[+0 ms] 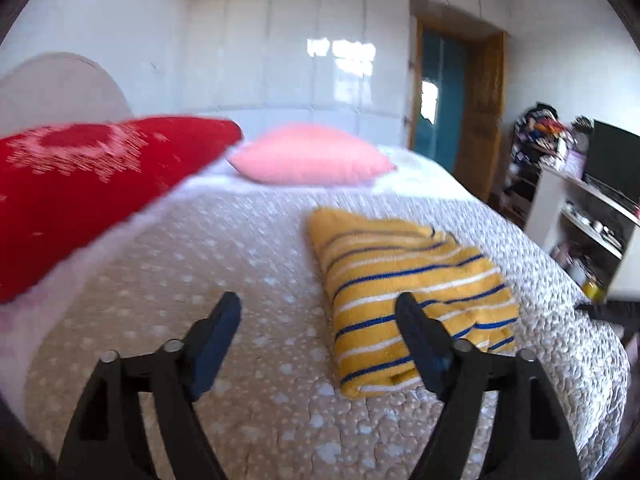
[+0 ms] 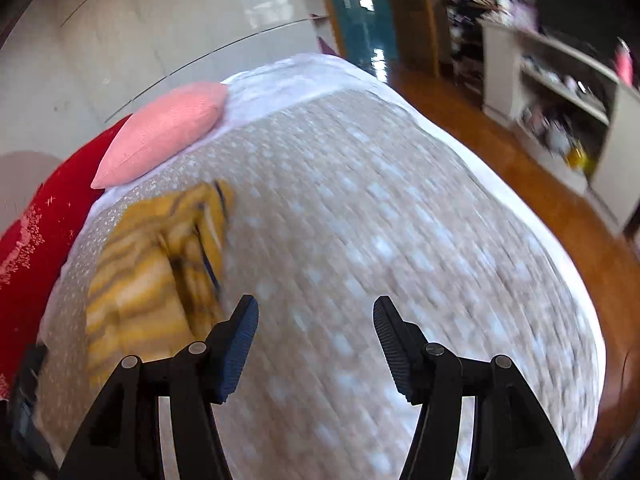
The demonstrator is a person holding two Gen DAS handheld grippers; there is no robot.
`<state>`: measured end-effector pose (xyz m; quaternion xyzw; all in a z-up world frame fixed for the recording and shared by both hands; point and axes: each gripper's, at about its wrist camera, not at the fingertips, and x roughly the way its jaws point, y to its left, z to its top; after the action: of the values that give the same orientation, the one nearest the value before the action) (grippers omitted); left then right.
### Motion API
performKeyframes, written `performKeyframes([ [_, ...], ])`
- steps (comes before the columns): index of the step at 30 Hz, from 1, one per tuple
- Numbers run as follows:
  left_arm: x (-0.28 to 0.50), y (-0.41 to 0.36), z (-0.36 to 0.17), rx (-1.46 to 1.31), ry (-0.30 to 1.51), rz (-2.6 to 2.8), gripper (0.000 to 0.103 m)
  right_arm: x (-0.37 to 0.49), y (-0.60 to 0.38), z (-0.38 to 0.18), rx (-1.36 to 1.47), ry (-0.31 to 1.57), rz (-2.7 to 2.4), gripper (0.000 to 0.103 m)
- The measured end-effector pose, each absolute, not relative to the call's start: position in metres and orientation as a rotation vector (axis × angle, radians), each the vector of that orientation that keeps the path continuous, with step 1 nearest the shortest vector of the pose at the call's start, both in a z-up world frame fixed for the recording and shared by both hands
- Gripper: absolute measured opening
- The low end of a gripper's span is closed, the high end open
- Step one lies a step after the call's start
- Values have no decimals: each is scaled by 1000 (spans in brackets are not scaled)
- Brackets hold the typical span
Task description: Fold small clothes
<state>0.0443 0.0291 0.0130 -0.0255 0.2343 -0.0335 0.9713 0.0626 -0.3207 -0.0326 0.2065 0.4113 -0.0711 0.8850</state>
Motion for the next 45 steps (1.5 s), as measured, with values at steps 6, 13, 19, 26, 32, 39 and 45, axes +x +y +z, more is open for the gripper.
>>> performKeyframes([
  [6, -10, 29, 61, -101, 376, -78, 103, -6, -328, -54, 509, 834, -149, 64],
  [13, -34, 20, 96, -121, 487, -111, 103, -16, -291, -26, 438, 733, -59, 67],
  [19, -25, 10, 69, -128, 700, -115, 103, -24, -256, -14, 344, 710, 4, 73],
  [26, -22, 0, 33, -76, 835, -67, 103, -22, -239, -31, 335, 782, 25, 75],
  [32, -22, 2, 23, -62, 867, -29, 103, -21, -231, -38, 327, 815, 24, 76],
  [39, -20, 3, 9, -19, 901, 1, 103, -21, -213, -44, 284, 831, 45, 77],
  [45, -23, -2, 4, 1, 909, -13, 103, -22, -203, -45, 248, 829, 55, 78],
])
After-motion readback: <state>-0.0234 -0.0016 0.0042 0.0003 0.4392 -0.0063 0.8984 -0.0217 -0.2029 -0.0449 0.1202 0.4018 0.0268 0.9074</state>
